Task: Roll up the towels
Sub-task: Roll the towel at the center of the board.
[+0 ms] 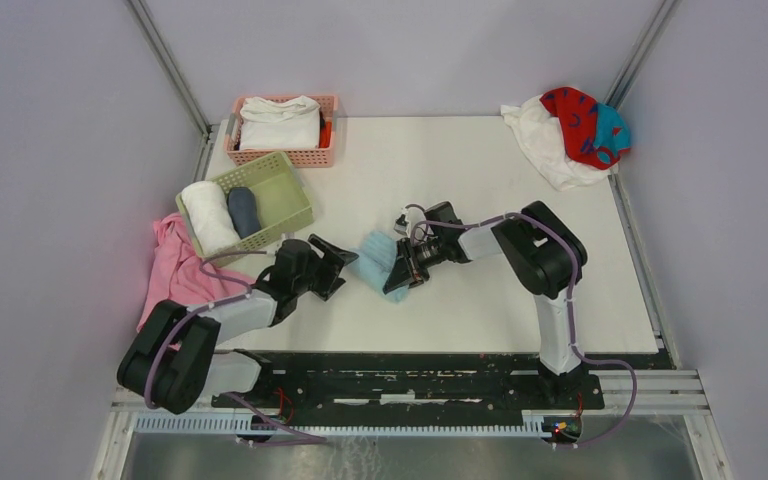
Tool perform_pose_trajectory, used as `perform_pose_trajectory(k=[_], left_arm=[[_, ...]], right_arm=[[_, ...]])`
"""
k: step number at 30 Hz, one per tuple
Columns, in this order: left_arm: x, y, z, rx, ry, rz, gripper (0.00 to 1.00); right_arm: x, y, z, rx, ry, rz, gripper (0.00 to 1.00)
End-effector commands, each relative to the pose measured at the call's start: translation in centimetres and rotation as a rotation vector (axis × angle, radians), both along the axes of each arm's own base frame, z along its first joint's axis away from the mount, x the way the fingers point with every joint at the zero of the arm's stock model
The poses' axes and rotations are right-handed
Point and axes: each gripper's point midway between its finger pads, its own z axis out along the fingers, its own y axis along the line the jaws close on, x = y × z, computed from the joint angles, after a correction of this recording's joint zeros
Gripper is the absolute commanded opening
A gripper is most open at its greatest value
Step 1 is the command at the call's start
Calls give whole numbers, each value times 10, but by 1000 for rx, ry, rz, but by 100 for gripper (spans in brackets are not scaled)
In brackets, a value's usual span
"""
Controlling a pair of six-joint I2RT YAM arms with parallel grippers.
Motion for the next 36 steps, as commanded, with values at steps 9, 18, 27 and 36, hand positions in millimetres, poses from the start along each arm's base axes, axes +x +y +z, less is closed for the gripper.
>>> perform_pose_trajectory(k=[9,18,27,36], left_arm=[[14,-21,-30,-12,103,-14,61],[-2,-4,-60,144,262,-10,47],[-1,-1,-62,203,296,-38,47],[-2,-2,-62,212,306,-49,48]], right_arm=[[-2,-14,-24,-156,2,-39,20],[11,-47,14,-340,-347,-40,54],[34,-57,80,-541,-902,-68,65],[20,-5,68,-623,-1235,110,67]])
